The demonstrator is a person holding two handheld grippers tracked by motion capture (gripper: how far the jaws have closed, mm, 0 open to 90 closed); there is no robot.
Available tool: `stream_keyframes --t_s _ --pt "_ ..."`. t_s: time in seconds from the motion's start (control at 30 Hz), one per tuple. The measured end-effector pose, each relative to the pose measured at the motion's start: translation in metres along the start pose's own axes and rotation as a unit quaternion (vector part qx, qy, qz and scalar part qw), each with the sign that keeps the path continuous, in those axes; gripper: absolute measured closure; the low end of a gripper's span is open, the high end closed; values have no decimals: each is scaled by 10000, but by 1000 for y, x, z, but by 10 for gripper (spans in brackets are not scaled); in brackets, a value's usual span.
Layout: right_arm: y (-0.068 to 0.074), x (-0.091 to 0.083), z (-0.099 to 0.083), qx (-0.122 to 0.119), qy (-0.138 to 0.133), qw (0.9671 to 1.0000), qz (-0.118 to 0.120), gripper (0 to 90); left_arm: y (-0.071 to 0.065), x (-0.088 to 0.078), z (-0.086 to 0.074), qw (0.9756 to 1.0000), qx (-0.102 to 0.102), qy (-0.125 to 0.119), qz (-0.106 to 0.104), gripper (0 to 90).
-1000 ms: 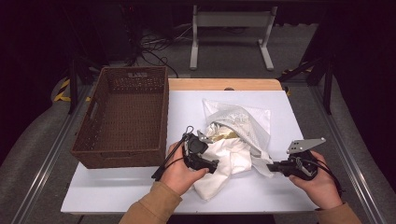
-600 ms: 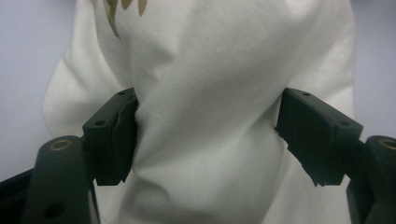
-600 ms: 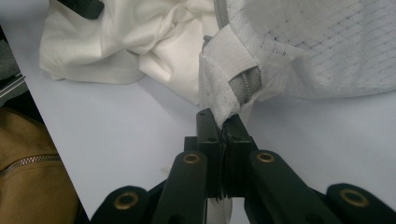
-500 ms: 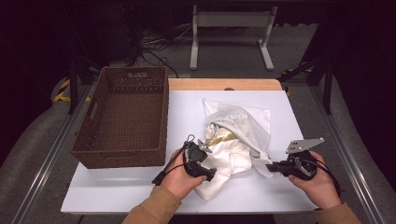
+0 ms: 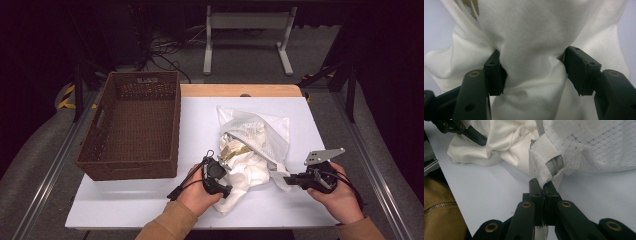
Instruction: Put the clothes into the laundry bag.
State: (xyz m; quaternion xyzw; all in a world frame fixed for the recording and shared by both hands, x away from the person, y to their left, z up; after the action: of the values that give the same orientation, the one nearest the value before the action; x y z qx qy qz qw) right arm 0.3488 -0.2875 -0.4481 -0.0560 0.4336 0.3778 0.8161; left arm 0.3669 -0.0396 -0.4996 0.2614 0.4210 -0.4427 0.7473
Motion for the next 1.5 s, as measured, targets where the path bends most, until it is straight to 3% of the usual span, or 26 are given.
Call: stream_keyframes --t_s 0.17,0.23,0.3,0.37,0.57,0.83,1.0,1.2,1.3,1.5 --pt "1 0 0 0 3 10000 10 884 0 -1 1 10000 24 -46 66 575" --pt "1 1 0 -5 4 10000 11 884 -1 -2 1 10000 -24 -44 15 734" --pt "2 1 0 -19 6 10000 4 884 -3 -2 2 10000 -1 -50 41 822" --pt "3 1 0 -24 12 10000 20 884 -5 -3 4 9999 41 -57 119 832" --pt "6 4 1 -84 40 9999 50 884 -11 -12 20 9990 70 -433 12 844" --pt "11 7 1 -147 97 9998 85 885 -20 -15 42 9965 329 -757 -113 845" --pt "12 8 1 -190 115 9997 107 885 -26 -14 55 9963 426 -720 -210 844" --pt "16 12 1 -277 165 9994 130 885 -36 -11 74 9956 651 -657 -163 844" --pt "18 14 1 -302 191 9993 134 886 -38 -9 80 9953 677 -668 -178 843" --pt "18 14 0 -317 205 9992 128 886 -38 -4 91 9953 528 -756 -290 842"
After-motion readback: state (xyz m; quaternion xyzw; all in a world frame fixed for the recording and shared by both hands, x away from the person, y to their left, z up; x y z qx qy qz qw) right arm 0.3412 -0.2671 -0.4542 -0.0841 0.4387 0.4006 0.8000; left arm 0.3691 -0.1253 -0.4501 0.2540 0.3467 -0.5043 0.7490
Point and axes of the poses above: each handheld gripper's, and its own axes: x roughly forward along the jaws, z roughly out of its top, y roughly to its left, the point moved 7 cm from there along x, roughly forward along the jaws, and after that the axes turned 9 degrees about x, right-handed, at the moved point
